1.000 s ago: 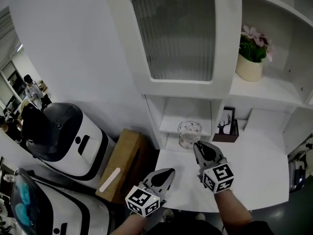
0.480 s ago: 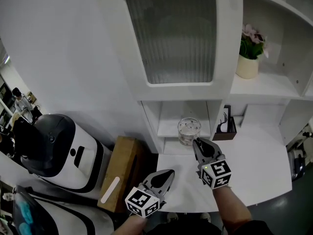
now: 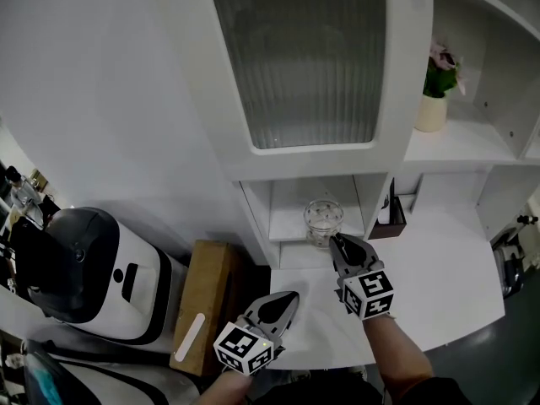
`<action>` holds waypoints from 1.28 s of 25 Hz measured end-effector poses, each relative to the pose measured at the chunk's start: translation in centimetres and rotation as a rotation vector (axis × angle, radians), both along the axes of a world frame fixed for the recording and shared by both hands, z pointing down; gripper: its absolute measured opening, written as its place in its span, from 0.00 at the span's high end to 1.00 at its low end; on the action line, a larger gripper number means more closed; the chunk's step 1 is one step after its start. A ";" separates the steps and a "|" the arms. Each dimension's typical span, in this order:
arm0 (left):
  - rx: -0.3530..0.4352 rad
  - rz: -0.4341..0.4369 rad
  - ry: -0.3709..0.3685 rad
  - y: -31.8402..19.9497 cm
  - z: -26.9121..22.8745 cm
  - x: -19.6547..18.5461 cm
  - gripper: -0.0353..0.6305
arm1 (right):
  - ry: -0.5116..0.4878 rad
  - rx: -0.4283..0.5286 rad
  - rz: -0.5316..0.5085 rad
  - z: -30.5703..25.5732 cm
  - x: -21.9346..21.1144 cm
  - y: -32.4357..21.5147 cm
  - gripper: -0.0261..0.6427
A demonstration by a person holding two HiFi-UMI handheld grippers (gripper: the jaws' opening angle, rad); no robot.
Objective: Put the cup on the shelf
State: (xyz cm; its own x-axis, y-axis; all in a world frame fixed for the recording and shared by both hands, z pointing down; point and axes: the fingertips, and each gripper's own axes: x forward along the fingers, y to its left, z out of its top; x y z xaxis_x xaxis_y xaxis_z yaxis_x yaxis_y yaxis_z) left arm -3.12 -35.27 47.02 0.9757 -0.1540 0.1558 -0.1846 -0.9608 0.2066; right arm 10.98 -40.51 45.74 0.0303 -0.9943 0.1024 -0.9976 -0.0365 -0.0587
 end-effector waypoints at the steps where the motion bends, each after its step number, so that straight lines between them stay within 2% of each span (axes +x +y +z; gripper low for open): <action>1: -0.001 0.004 0.001 -0.2 0.0 0.0 0.94 | 0.001 -0.001 0.005 0.1 0.1 -0.2 0.92; 13: -0.014 0.034 -0.002 -2.2 0.4 0.2 0.94 | 0.006 -0.005 0.043 0.4 0.9 -2.8 0.92; 32: -0.022 0.027 -0.002 -3.3 0.5 -0.1 0.94 | 0.008 -0.027 0.056 0.9 2.2 -6.0 0.92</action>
